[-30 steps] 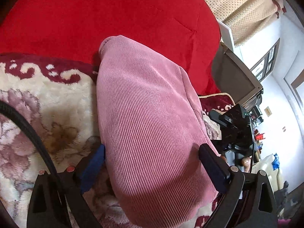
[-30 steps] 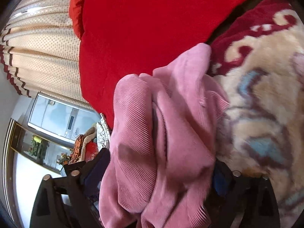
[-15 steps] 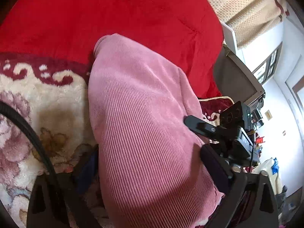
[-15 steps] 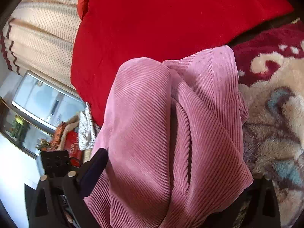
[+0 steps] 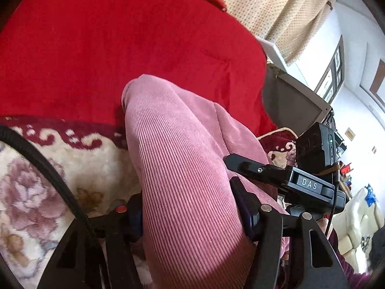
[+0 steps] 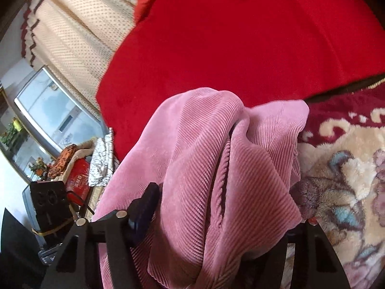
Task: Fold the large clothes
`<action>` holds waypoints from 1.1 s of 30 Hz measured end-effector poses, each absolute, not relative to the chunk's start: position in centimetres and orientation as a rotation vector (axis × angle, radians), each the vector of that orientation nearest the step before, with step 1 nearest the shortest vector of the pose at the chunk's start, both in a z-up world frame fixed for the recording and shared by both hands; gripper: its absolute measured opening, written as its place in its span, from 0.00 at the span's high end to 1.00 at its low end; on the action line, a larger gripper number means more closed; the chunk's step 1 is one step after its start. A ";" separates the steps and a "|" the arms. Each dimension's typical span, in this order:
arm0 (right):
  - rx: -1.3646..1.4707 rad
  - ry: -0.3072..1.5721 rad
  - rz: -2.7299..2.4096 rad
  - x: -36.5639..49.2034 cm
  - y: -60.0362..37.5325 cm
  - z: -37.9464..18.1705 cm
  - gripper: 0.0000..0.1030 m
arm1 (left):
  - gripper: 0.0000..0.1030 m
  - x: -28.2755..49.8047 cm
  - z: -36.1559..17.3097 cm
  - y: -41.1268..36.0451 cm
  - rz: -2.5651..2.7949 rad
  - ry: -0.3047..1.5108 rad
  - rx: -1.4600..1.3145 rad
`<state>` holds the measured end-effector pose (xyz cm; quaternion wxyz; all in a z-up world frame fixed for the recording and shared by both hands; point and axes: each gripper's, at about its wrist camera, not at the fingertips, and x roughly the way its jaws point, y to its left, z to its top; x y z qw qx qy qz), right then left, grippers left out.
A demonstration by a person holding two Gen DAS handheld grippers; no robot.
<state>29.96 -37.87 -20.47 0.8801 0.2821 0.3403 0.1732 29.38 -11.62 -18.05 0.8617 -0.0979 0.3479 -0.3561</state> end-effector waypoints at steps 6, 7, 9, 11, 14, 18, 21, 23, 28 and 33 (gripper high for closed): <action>0.542 0.651 0.405 26.5 -35.8 -17.5 0.35 | 0.39 25.6 -15.7 -9.7 -0.735 0.666 -0.182; 0.538 0.644 0.412 25.9 -35.4 -17.2 0.35 | 0.38 25.0 -15.5 -9.3 -0.734 0.667 -0.181; 0.533 0.634 0.425 24.4 -34.9 -16.7 0.35 | 0.38 24.0 -15.7 -8.6 -0.732 0.686 -0.173; 0.527 0.644 0.431 23.3 -34.5 -16.9 0.35 | 0.38 23.0 -16.3 -8.2 -0.722 0.723 -0.172; 0.564 0.683 0.432 21.8 -34.5 -18.9 0.35 | 0.38 22.5 -18.1 -8.3 -0.701 0.803 -0.137; 0.591 0.827 0.368 21.7 -34.3 -23.8 0.35 | 0.15 23.0 -22.8 -9.6 -0.577 0.941 0.004; 0.658 0.868 0.369 22.1 -35.1 -25.1 0.27 | 0.15 22.7 -22.2 -9.4 -0.592 0.897 0.028; 0.694 0.884 0.358 22.0 -35.6 -24.9 0.27 | 0.14 22.9 -22.5 -9.2 -0.582 0.904 0.020; 0.625 0.853 0.234 19.8 -37.2 -21.9 0.27 | 0.13 22.5 -22.4 -9.1 -0.566 0.886 0.049; 0.566 0.688 0.140 17.2 -39.5 -16.9 0.26 | 0.13 22.0 -22.0 -10.2 -0.546 0.865 0.084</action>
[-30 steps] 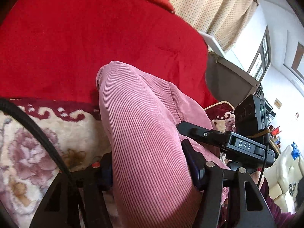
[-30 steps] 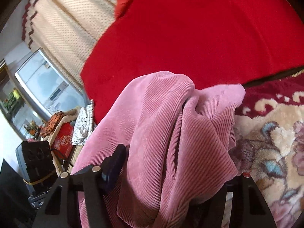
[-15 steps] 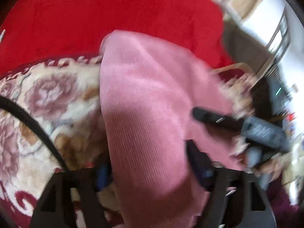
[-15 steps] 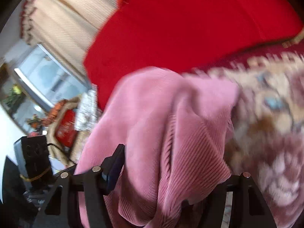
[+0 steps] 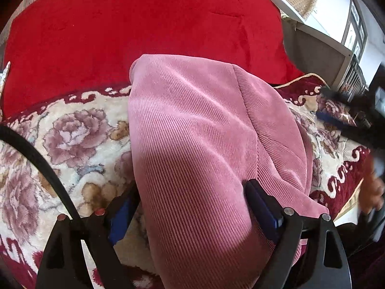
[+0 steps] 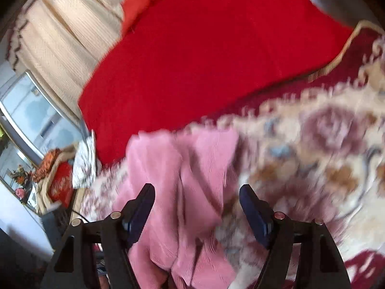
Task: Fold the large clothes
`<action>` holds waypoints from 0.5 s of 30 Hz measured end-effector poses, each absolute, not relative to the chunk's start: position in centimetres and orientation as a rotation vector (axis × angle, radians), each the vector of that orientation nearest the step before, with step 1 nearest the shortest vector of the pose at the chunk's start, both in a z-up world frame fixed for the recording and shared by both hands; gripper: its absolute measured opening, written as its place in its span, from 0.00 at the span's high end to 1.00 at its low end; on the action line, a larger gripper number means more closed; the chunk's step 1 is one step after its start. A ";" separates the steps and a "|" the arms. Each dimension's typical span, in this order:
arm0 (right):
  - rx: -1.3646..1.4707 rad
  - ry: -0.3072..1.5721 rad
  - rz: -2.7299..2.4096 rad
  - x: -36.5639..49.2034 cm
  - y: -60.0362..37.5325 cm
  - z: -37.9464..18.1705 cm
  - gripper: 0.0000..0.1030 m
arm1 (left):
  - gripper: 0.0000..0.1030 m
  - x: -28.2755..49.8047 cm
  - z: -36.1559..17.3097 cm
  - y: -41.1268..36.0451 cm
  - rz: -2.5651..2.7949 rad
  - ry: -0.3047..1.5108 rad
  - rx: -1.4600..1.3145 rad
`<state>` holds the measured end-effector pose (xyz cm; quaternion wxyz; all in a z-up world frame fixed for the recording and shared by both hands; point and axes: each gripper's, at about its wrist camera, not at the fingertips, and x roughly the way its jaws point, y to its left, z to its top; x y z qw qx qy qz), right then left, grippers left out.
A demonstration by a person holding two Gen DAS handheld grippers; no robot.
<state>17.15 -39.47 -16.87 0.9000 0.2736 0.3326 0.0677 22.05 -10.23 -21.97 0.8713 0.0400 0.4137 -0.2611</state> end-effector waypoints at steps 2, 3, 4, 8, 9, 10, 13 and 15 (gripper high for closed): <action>0.550 0.629 0.180 17.3 -39.3 -15.2 0.28 | 0.13 21.8 -21.8 -10.3 -0.540 0.859 0.092; 0.537 0.622 0.208 17.7 -38.6 -14.6 0.29 | 0.13 21.8 -21.8 -10.3 -0.539 0.855 0.095; 0.529 0.627 0.226 18.2 -38.2 -14.4 0.30 | 0.13 21.8 -21.8 -10.2 -0.539 0.854 0.095; 0.494 0.695 0.292 21.8 -35.2 -15.4 0.40 | 0.13 21.9 -21.9 -10.2 -0.538 0.854 0.092; 0.502 0.722 0.300 22.8 -34.7 -16.2 0.43 | 0.13 21.8 -21.8 -10.2 -0.537 0.852 0.093; 0.514 0.762 0.297 24.3 -34.5 -17.3 0.45 | 0.13 21.8 -21.8 -10.2 -0.536 0.849 0.096; 0.503 0.894 0.174 28.2 -34.7 -21.8 0.62 | 0.13 21.8 -21.7 -10.2 -0.535 0.837 0.106; 0.536 0.898 0.186 28.7 -35.2 -22.8 0.62 | 0.13 21.7 -21.6 -10.2 -0.540 0.828 0.115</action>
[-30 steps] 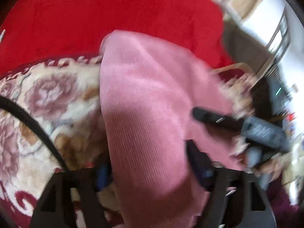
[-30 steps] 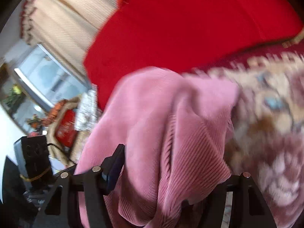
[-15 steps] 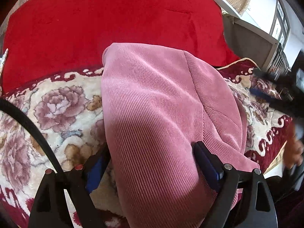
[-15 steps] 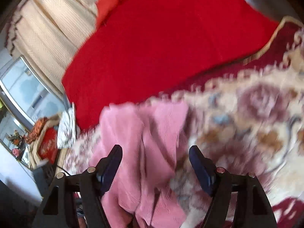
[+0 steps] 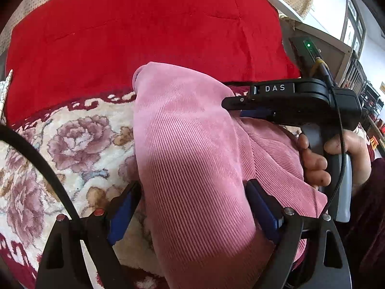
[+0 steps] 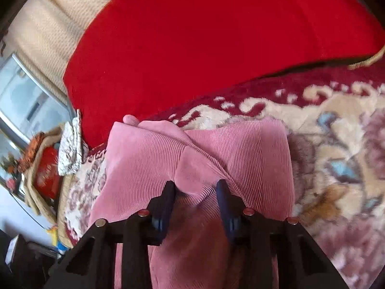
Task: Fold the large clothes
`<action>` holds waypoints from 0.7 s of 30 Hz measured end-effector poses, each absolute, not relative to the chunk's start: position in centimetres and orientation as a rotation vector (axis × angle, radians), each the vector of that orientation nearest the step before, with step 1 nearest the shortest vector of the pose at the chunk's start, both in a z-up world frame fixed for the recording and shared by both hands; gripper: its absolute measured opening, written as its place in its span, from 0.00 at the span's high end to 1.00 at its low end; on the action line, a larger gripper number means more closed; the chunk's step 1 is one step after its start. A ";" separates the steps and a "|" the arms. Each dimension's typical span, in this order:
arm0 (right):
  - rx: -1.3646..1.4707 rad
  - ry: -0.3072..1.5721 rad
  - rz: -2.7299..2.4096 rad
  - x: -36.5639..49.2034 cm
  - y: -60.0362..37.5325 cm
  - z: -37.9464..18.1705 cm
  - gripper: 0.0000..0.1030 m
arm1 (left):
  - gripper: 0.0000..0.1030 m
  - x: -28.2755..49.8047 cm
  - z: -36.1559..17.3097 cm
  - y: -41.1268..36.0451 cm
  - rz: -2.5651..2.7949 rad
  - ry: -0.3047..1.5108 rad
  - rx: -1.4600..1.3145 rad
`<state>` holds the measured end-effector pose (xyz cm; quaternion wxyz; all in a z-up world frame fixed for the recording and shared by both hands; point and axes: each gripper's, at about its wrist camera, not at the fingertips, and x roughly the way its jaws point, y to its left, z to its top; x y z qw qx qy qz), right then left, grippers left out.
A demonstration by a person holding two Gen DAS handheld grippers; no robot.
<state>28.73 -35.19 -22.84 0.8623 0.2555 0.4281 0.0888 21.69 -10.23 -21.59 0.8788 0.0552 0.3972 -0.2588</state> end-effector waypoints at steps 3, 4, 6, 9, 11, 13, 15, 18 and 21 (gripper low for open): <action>0.495 0.889 0.169 28.5 -34.8 -22.4 0.62 | 0.13 21.4 -20.9 -9.9 -0.578 0.821 0.139; 0.479 0.883 0.161 28.3 -34.7 -22.4 0.62 | 0.13 21.3 -20.6 -9.6 -0.591 0.812 0.142; 0.476 0.869 0.163 28.1 -34.6 -22.5 0.62 | 0.13 20.8 -19.5 -8.5 -0.579 0.746 0.142; 0.528 0.851 0.190 27.9 -35.3 -22.7 0.62 | 0.13 20.7 -19.2 -7.3 -0.516 0.697 0.144; 0.558 0.842 0.200 27.9 -35.8 -22.9 0.62 | 0.13 21.3 -20.4 -7.5 -0.516 0.744 0.155; 0.548 0.837 0.197 27.9 -35.5 -22.9 0.61 | 0.11 21.7 -21.3 -7.8 -0.512 0.771 0.186; 0.540 0.833 0.188 27.7 -35.3 -22.7 0.61 | 0.10 22.1 -21.3 -7.3 -0.526 0.791 0.147; 0.546 0.827 0.163 27.0 -35.3 -21.7 0.59 | 0.10 22.2 -21.5 -7.0 -0.517 0.798 0.127; 0.513 0.804 0.152 26.4 -34.5 -19.5 0.55 | 0.10 21.7 -21.3 -7.4 -0.503 0.769 0.167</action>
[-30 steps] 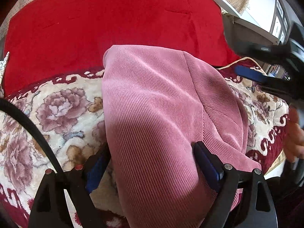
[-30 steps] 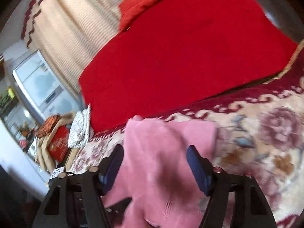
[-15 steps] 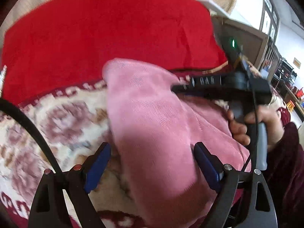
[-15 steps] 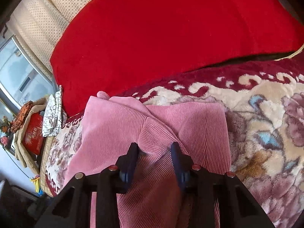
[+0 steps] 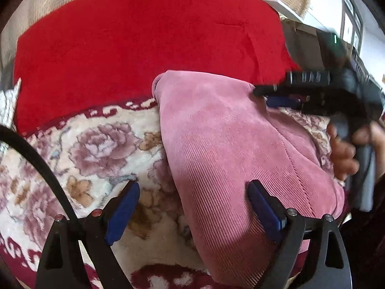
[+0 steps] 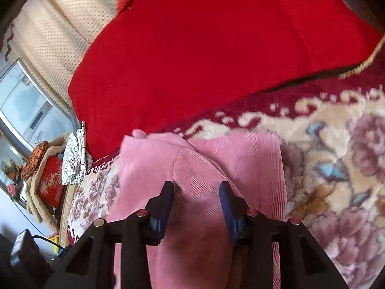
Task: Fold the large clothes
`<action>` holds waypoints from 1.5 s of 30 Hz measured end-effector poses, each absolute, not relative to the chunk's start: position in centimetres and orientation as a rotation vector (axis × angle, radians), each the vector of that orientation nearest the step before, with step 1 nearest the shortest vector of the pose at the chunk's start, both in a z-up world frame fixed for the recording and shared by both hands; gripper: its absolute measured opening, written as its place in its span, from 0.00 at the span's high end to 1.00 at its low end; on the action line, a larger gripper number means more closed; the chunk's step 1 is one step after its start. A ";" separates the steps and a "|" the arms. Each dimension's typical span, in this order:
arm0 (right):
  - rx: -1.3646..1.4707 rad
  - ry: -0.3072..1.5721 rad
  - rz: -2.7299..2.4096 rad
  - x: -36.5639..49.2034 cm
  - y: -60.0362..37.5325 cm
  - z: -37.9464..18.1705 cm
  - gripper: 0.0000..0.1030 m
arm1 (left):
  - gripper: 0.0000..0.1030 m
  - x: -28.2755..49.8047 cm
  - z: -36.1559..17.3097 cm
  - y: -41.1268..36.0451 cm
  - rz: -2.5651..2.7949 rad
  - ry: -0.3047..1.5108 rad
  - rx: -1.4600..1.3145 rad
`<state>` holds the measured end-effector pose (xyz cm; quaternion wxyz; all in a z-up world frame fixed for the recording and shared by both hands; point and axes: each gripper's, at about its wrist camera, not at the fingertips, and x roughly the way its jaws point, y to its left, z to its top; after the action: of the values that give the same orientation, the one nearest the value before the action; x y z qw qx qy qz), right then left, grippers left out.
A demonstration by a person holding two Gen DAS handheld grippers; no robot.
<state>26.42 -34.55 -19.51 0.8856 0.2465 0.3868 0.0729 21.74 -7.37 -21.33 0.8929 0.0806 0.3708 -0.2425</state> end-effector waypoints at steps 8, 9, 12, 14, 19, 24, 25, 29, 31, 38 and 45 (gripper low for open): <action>0.317 0.877 0.334 31.6 -27.8 -16.7 0.52 | 0.10 21.8 -21.2 -7.2 -0.512 0.782 0.154; 0.323 0.920 0.361 33.1 -27.0 -17.3 0.52 | 0.10 21.8 -21.3 -7.3 -0.514 0.781 0.157; 0.302 0.994 0.319 36.8 -25.9 -19.9 0.53 | 0.10 21.8 -21.4 -7.4 -0.509 0.778 0.172; 0.250 0.989 0.305 37.9 -25.3 -21.1 0.53 | 0.10 22.0 -21.5 -7.3 -0.513 0.785 0.169; 0.267 0.938 0.286 36.8 -25.6 -20.3 0.53 | 0.10 22.1 -21.5 -6.9 -0.548 0.793 0.141; 0.371 0.835 0.289 31.8 -28.2 -17.2 0.48 | 0.11 20.4 -20.2 -6.7 -0.474 0.726 0.171; 0.362 0.824 0.287 30.6 -28.5 -16.7 0.48 | 0.11 19.6 -19.8 -6.5 -0.430 0.705 0.178; 0.268 0.801 0.243 24.0 -29.2 -14.5 0.43 | 0.11 16.7 -18.1 -5.5 -0.298 0.652 0.170; 0.238 0.784 0.221 20.5 -29.5 -13.3 0.40 | 0.11 15.3 -17.0 -5.0 -0.259 0.631 0.157; 0.225 0.688 0.162 9.6 -29.6 -8.8 0.32 | 0.11 9.2 -12.2 -3.9 -0.163 0.557 0.152; 0.227 0.614 0.102 1.4 -28.6 -6.1 0.27 | 0.06 3.6 -9.1 -3.1 -0.095 0.489 0.203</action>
<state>1.43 -28.61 -6.14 0.9457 0.1113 0.3013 0.0503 3.56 -3.13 -9.06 0.9640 0.1003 0.2415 -0.0470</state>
